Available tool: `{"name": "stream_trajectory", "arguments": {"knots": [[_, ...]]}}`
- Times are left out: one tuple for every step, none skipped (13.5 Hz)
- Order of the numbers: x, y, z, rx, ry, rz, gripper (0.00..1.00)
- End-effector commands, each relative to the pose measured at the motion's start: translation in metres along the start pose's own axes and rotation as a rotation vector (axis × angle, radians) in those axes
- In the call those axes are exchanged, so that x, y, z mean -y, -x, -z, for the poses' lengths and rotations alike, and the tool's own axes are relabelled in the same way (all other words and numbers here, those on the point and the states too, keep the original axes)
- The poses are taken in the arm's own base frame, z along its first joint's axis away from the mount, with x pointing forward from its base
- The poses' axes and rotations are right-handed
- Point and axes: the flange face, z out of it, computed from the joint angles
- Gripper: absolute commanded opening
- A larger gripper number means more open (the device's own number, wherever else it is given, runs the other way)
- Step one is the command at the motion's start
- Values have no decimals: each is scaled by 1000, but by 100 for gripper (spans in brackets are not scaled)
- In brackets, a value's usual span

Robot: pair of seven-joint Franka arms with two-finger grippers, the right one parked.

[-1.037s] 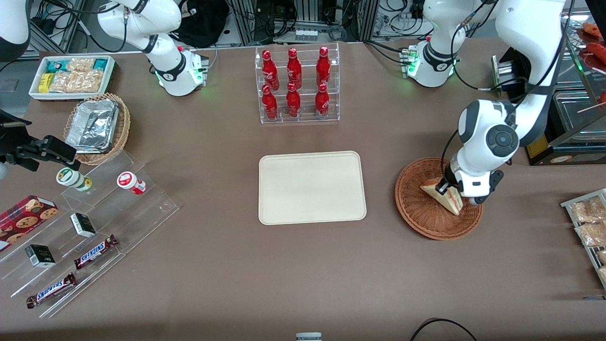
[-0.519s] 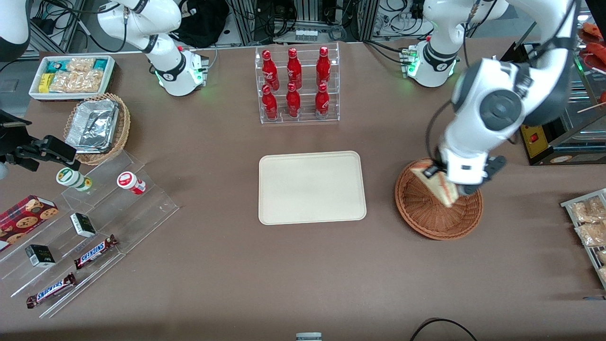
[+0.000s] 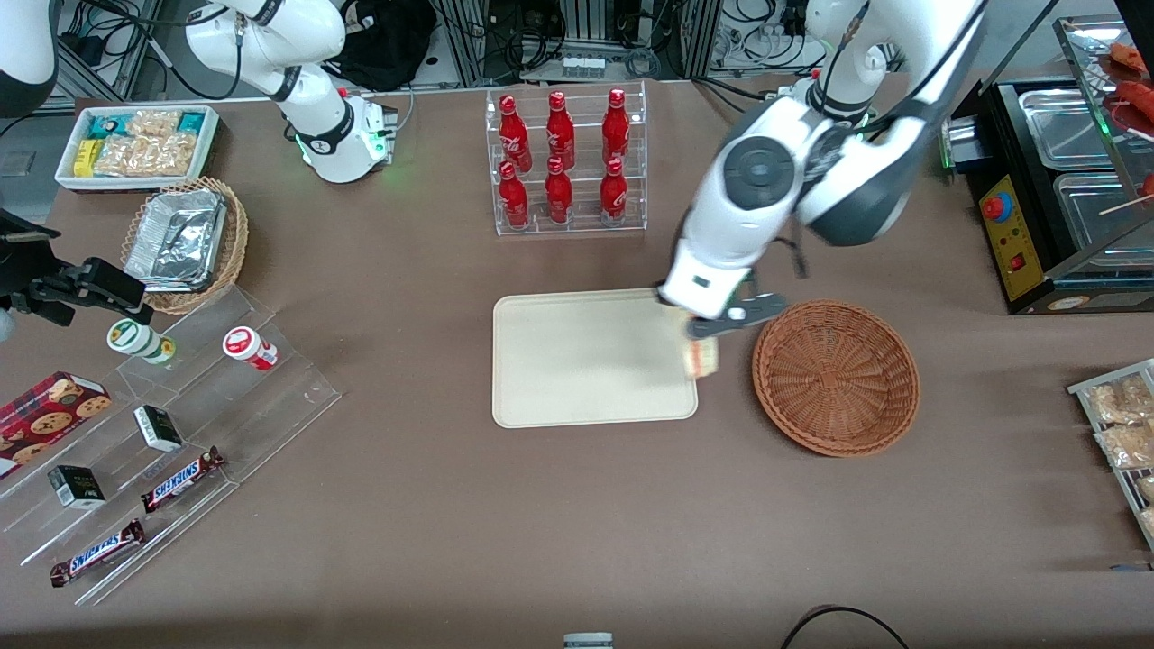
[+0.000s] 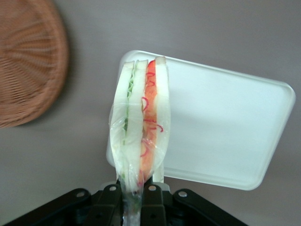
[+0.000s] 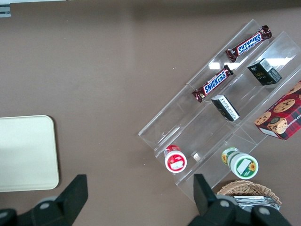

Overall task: Place sandwich from basket to tray
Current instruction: 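Carry the sandwich with the left gripper over the cream tray, then lower the sandwich onto the tray and open the left gripper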

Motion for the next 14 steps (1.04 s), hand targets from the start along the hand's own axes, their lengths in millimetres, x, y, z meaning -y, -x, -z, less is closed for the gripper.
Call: {"name": "stream_trajectory", "arguments": {"knots": [[-59,4,-30,-13,0,-91,8],[-69,9,-47,-25,-25,-117,8],[-76,11,-63,-35,-47,-142,8],[-83,11,-76,-34,-50,-155,8],[-90,14,-87,-29,-46,-152,8],[-93,15,-101,-32,-48,-158,8],[-98,17,-114,-45,-51,-165,8],[-102,20,-125,-52,-55,-144,8],[-102,19,-134,-57,-64,-128,8],[-107,24,-143,-57,-65,-133,8],[-106,23,-151,-56,-66,-132,9],[-105,20,-160,-52,-67,-129,9],[-107,21,-164,-52,-61,-134,10],[-109,24,-167,-50,-62,-138,16]]}}
